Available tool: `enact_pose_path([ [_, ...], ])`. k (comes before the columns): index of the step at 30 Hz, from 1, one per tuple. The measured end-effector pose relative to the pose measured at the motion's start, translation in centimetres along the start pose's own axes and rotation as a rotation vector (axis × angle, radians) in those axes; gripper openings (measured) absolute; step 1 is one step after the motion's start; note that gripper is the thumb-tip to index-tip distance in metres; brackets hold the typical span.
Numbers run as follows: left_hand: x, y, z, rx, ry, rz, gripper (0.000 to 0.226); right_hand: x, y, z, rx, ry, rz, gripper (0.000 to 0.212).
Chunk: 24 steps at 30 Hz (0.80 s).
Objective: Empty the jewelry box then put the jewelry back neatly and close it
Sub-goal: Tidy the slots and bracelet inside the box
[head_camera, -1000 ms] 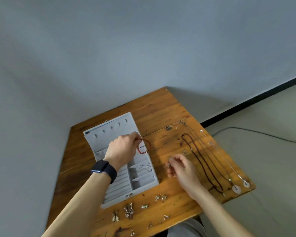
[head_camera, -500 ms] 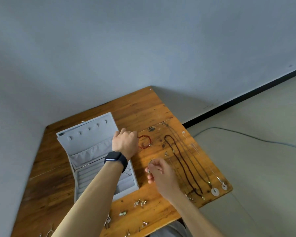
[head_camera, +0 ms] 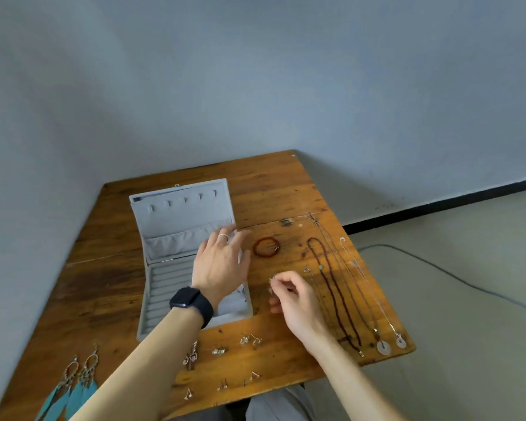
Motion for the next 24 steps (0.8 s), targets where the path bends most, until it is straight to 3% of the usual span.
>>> enact_pose_path([
  [5,-5.8,6.0,1.4,-0.086,-0.016,-0.126,0.052,-1.7,-1.0,0.2,0.036,0.105,0.033,0.008],
  [9,-9.0,8.5,4.0,-0.251,0.037,-0.161,0.059,-3.1,-2.8,2.2,-0.08,0.158,0.118,0.009],
  [13,-9.1,9.2,4.7,-0.245,0.026,-0.186,0.069,-4.0,-4.2,2.8,-0.019,0.137,0.15,0.011],
  [18,-9.3,9.3,4.8,-0.215,0.023,-0.197,0.072,-3.3,-5.8,0.3,0.074,0.803,0.096,0.019],
  [24,-9.2,9.3,4.9,-0.179,0.036,-0.203,0.078,-3.7,-6.2,-0.8,0.12,1.238,-0.028,0.025],
])
Point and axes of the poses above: each hand's wrist, its own y-axis away from the middle knuckle, its own z-axis out of the palm, x = y × z, the point moved 5 cm from there along -y, towards the middle knuckle, and after that the axes turned 15 degrees about -y, right-handed, at the moved point
